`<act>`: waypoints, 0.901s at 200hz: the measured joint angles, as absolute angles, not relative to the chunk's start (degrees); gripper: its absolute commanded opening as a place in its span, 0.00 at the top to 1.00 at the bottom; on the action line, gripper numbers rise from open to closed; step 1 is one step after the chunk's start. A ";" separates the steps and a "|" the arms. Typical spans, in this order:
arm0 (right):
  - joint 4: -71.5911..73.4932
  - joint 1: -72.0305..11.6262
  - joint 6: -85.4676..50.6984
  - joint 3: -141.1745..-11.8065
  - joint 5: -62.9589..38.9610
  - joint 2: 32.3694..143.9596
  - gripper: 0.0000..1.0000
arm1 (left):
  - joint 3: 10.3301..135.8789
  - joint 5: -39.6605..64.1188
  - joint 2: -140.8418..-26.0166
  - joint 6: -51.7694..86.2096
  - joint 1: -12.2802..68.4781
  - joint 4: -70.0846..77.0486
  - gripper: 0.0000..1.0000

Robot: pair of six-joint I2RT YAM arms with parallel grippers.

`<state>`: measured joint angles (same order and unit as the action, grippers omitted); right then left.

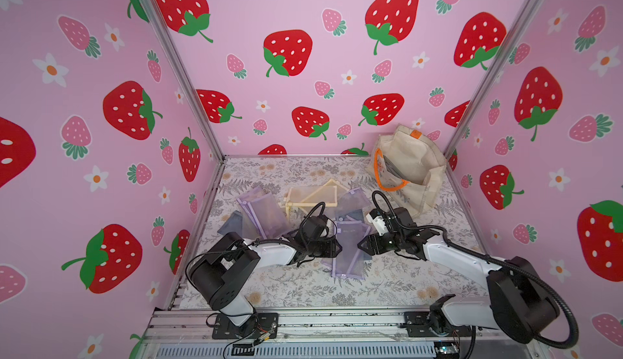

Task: Put the pencil pouch into the canvas bag
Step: Pick up the pencil pouch.

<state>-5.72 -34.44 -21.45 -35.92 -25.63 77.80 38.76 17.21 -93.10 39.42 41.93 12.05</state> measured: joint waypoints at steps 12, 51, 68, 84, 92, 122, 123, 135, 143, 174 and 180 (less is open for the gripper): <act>-3.79 -34.46 -21.76 -35.92 -26.00 79.81 0.36 | 38.76 17.28 -93.54 39.81 42.00 12.78 0.49; 1.08 -34.57 -22.94 -34.96 -26.94 84.27 0.39 | 38.96 18.26 -95.92 41.04 42.83 16.43 0.54; 2.94 -34.87 -23.31 -34.96 -27.35 85.82 0.41 | 39.29 18.52 -96.79 41.58 43.70 17.41 0.58; 5.17 -35.20 -24.14 -34.50 -27.86 86.78 0.44 | 39.38 18.52 -97.21 41.98 44.29 17.89 0.63; 6.11 -35.40 -24.47 -34.15 -28.12 86.96 0.45 | 39.38 18.50 -97.30 42.06 44.47 17.96 0.66; 8.05 -36.27 -25.02 -33.89 -29.06 87.02 0.59 | 39.38 18.55 -97.91 42.35 44.86 18.06 0.81; 8.08 -36.29 -25.17 -33.89 -29.08 87.02 0.59 | 39.38 18.50 -97.93 42.39 44.86 18.04 0.81; 8.23 -36.51 -25.32 -33.89 -29.28 86.98 0.64 | 39.38 18.61 -97.93 42.33 44.99 18.00 0.83; 8.16 -36.64 -25.63 -33.89 -29.39 86.89 0.67 | 39.38 18.61 -97.93 42.35 45.06 18.00 0.83; 7.42 -36.80 -25.50 -33.89 -29.41 84.88 0.82 | 39.38 18.57 -97.93 42.30 45.23 17.91 0.80; 6.98 -36.82 -25.39 -33.89 -29.17 84.27 0.86 | 39.38 18.52 -97.93 42.35 45.28 17.85 0.77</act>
